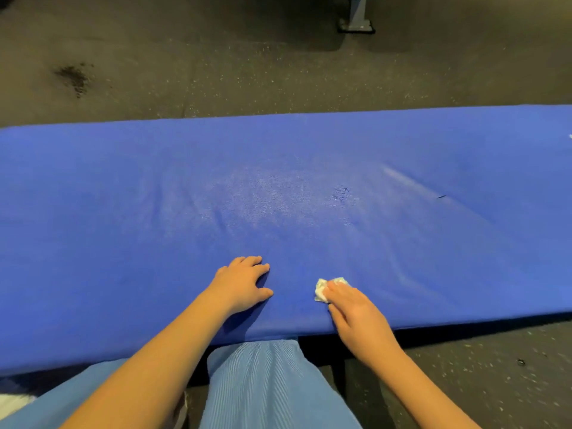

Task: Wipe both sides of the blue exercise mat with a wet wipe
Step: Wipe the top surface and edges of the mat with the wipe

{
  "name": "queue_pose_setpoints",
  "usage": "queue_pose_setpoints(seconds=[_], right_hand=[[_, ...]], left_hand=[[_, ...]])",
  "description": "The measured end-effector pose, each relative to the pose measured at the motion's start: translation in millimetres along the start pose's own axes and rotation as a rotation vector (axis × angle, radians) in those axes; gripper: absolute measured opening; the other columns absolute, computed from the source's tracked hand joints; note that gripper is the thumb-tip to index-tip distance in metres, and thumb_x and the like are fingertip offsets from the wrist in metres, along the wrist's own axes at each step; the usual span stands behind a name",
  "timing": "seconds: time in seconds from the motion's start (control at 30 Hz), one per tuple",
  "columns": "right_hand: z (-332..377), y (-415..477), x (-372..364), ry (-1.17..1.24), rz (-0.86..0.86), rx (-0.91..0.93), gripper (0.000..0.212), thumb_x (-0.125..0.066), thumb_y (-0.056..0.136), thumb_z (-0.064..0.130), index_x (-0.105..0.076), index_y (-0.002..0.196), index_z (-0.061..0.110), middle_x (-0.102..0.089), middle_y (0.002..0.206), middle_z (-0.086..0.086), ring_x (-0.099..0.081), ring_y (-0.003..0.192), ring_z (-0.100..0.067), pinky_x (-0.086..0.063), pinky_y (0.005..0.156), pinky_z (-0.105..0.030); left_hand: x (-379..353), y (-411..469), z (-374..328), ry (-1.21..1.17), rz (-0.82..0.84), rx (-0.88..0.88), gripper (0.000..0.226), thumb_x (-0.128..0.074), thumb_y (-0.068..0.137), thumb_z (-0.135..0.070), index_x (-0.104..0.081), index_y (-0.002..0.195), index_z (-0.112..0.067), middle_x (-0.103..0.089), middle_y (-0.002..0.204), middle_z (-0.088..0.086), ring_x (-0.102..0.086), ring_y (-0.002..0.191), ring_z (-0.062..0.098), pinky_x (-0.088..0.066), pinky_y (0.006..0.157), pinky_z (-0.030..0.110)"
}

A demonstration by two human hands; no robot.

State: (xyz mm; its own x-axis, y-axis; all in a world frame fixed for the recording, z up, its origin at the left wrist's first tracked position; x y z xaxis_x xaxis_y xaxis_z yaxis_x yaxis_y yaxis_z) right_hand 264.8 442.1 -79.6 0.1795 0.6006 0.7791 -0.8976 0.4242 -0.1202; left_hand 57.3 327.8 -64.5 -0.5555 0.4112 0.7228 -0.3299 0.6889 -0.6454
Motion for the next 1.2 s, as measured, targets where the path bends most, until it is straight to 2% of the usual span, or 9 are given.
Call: queue_pose_setpoints(seconds=[0.13,0.3,0.4,0.5,0.6,0.8,0.93,1.03,1.2], right_hand=[[30,-22,1,0.061,0.083,0.166,0.03,-0.052,0.085,0.003,-0.055,0.111,0.016,-0.054,0.12,0.001,-0.041,0.117,-0.015,-0.018,0.101,-0.003],[-8,-34,18,-0.042,-0.053,0.097,0.035,-0.059,0.078,0.003,-0.056,0.11,0.019,-0.051,0.117,0.01,-0.054,0.107,-0.021,-0.026,0.098,-0.008],[-4,-44,15,0.035,-0.067,0.103,0.04,-0.061,0.078,0.011,-0.053,0.116,0.019,-0.05,0.125,0.009,-0.045,0.117,-0.006,-0.019,0.105,-0.008],[-10,-48,17,-0.126,0.016,0.193,0.066,-0.071,0.069,0.017,-0.044,0.128,0.024,-0.048,0.133,0.01,-0.048,0.12,-0.015,-0.033,0.1,-0.017],[-27,-40,20,-0.285,-0.061,0.113,0.091,-0.086,0.045,0.009,-0.045,0.125,0.019,-0.055,0.127,0.002,-0.05,0.113,-0.023,-0.048,0.087,-0.031],[-36,-30,3,-0.381,-0.149,0.09,0.068,-0.064,0.057,-0.012,-0.055,0.121,0.008,-0.057,0.119,-0.005,-0.055,0.106,-0.031,-0.045,0.092,-0.037],[-31,-23,14,-0.371,-0.186,0.169,0.054,-0.046,0.067,-0.008,-0.052,0.118,0.011,-0.059,0.116,-0.005,-0.059,0.098,-0.031,-0.052,0.086,-0.038],[-20,-17,34,-0.329,-0.246,0.242,0.046,-0.029,0.076,0.003,-0.058,0.111,0.012,-0.064,0.114,-0.002,-0.062,0.096,-0.026,-0.052,0.087,-0.035],[-2,-2,57,-0.274,-0.274,0.33,0.04,-0.035,0.08,0.004,-0.064,0.108,0.009,-0.067,0.113,-0.001,-0.064,0.096,-0.023,-0.051,0.09,-0.035]], left_hand=[[0,-14,-12,-0.01,0.042,-0.027,0.067,-0.056,0.091,-0.051,-0.033,0.149,-0.028,-0.017,0.16,-0.006,-0.015,0.146,0.02,-0.03,0.113,0.043],[0,-28,-22,0.044,0.097,-0.063,0.078,-0.059,0.086,-0.056,-0.028,0.151,-0.026,-0.011,0.161,-0.004,-0.012,0.145,0.019,-0.029,0.113,0.041],[-1,-29,-24,0.109,0.156,-0.054,0.093,-0.062,0.081,-0.062,-0.019,0.154,-0.023,-0.002,0.162,-0.002,-0.005,0.148,0.022,-0.027,0.114,0.045],[-2,-27,-30,0.296,0.212,-0.061,0.107,-0.066,0.075,-0.066,-0.013,0.154,-0.017,-0.003,0.161,0.005,-0.014,0.145,0.031,-0.033,0.109,0.049],[-2,-24,-40,0.439,0.17,-0.065,0.094,-0.068,0.073,-0.066,-0.032,0.142,-0.012,-0.029,0.148,0.011,-0.042,0.124,0.032,-0.045,0.096,0.045],[-4,-22,-63,0.607,0.157,-0.014,0.106,-0.065,0.078,-0.061,-0.014,0.15,-0.002,-0.013,0.157,0.021,-0.045,0.123,0.045,-0.038,0.098,0.054],[0,-28,-64,0.566,0.131,-0.043,0.086,-0.064,0.082,-0.047,-0.026,0.143,0.0,-0.027,0.149,0.022,-0.056,0.107,0.041,-0.044,0.072,0.038],[9,-36,-62,0.537,0.137,-0.058,0.071,-0.065,0.083,-0.037,-0.034,0.135,0.0,-0.032,0.144,0.023,-0.059,0.102,0.037,-0.042,0.068,0.036],[30,-46,-48,0.582,0.093,-0.04,0.086,-0.063,0.085,-0.027,-0.012,0.149,-0.001,-0.034,0.141,0.021,-0.059,0.105,0.035,-0.041,0.067,0.037]])
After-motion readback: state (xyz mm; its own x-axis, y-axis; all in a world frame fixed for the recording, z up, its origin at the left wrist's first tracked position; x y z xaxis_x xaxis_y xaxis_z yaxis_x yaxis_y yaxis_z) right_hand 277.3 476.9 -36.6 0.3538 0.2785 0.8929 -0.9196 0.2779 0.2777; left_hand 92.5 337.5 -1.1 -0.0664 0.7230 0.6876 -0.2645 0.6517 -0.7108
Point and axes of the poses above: each hand's wrist, its own y-axis towards the middle knuckle, its own x-axis out of the back of the hand, z = x × y, the point moved 2 cm from there along y, towards the middle knuckle
